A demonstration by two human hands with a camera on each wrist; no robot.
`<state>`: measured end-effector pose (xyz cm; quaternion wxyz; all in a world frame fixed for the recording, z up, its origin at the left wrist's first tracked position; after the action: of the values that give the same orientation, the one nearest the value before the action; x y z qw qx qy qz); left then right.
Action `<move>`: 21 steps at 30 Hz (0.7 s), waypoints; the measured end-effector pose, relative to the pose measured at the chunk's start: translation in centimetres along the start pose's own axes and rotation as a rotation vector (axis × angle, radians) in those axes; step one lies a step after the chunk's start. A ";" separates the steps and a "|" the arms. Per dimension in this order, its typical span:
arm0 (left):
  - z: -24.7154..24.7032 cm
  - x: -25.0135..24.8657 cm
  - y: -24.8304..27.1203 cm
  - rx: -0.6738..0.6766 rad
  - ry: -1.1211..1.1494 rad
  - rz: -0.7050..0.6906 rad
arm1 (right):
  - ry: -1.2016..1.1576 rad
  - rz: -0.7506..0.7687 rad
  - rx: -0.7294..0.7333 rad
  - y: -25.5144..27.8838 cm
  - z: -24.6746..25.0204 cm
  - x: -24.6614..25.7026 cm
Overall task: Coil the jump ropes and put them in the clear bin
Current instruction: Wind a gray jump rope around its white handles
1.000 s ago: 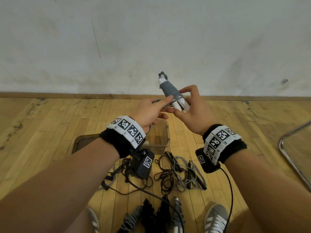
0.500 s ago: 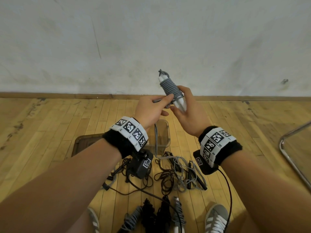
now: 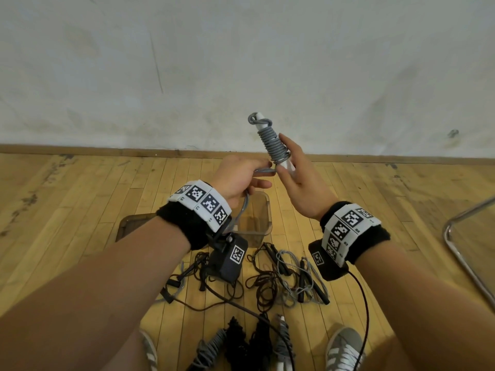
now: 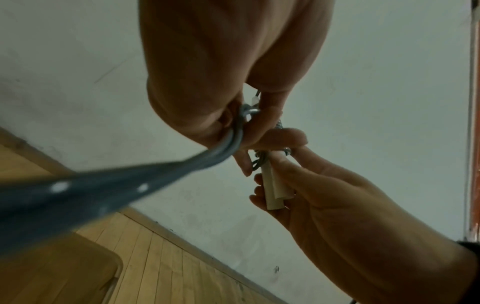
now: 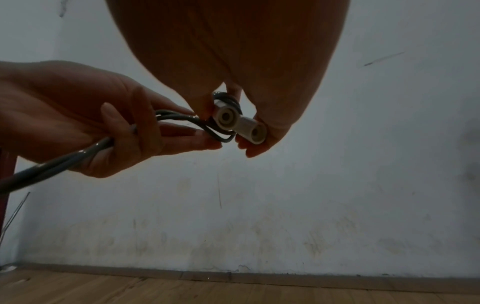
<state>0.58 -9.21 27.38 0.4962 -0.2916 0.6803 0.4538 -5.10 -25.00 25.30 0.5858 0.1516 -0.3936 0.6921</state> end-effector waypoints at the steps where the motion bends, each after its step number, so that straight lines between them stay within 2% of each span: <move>1: 0.1 0.0 0.0 0.003 0.010 0.011 | 0.006 -0.009 -0.002 0.0 0.0 -0.2; 7: 0.5 -0.2 -0.2 0.070 -0.022 0.055 | 0.094 -0.151 -0.023 0.1 0.7 0.2; 11: 0.6 -0.1 -0.3 0.057 -0.156 0.056 | 0.147 -0.091 -0.050 -0.1 0.7 0.5; 21: 0.2 0.3 -0.3 -0.064 -0.037 -0.087 | 0.042 -0.064 -0.159 -0.3 0.7 1.1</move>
<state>0.80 -9.07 27.01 0.5183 -0.3282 0.6429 0.4586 -5.28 -24.73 26.59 0.6258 0.1026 -0.4300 0.6426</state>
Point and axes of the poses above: each hand's wrist, its own y-axis away from the middle knuckle, its own z-axis out of the back of the hand, x = y × z, the point moved 1 cm from there along -y, towards the middle knuckle, and after that the axes turned 4 degrees about z, right-handed, at the moved point
